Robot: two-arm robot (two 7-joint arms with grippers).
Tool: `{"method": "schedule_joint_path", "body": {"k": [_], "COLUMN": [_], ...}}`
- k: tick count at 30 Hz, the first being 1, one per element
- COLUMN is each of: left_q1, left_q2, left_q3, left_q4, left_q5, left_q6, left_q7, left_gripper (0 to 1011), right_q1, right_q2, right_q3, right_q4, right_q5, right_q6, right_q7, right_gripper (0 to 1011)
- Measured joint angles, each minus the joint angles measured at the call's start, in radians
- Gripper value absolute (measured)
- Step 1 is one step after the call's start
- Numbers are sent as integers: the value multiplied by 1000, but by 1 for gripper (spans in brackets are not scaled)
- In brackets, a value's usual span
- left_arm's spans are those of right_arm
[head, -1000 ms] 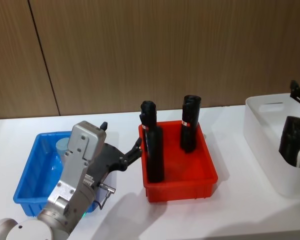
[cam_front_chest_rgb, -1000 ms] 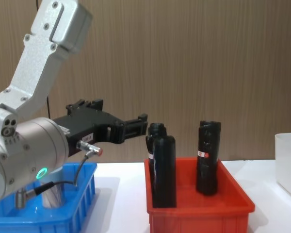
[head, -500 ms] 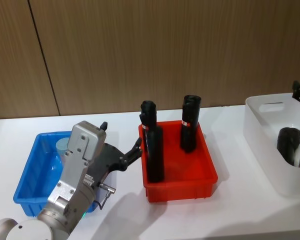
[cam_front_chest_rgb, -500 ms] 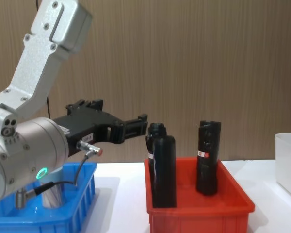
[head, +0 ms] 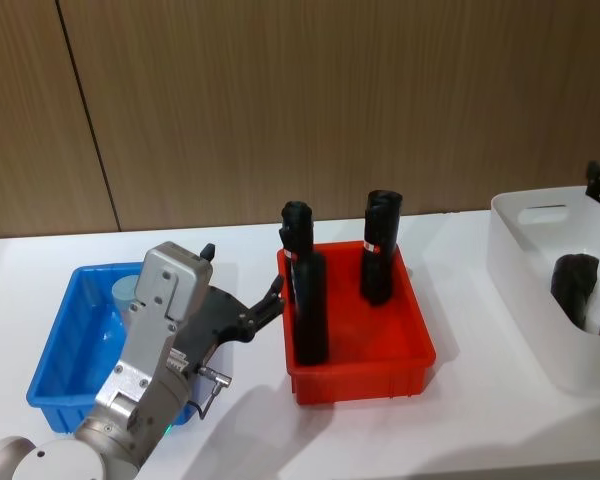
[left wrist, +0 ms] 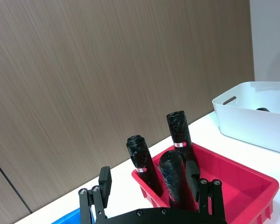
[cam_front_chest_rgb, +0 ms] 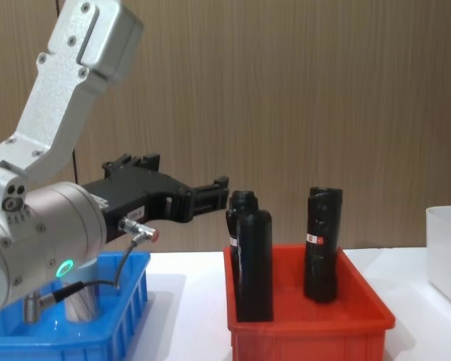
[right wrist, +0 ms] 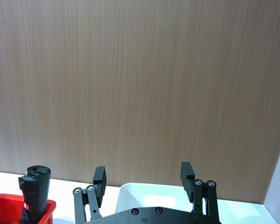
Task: Pick the cotton swabs from the blue box and place them into the white box.
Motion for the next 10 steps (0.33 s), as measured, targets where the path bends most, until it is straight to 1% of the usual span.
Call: {"method": "schedule_joint_path", "body": {"k": [10], "left_q1": [0], "left_q2": [0], "left_q3": [0], "left_q4": [0], "left_q5": [0], "left_q6": [0], "left_q7": [0], "left_gripper": [1004], "right_q1": [-1], "right_q2": [0], "right_q3": [1], "right_q4": [-1], "right_q5": [0], "right_q6": [-1], "right_q7": [1], "right_gripper": [1001]}}
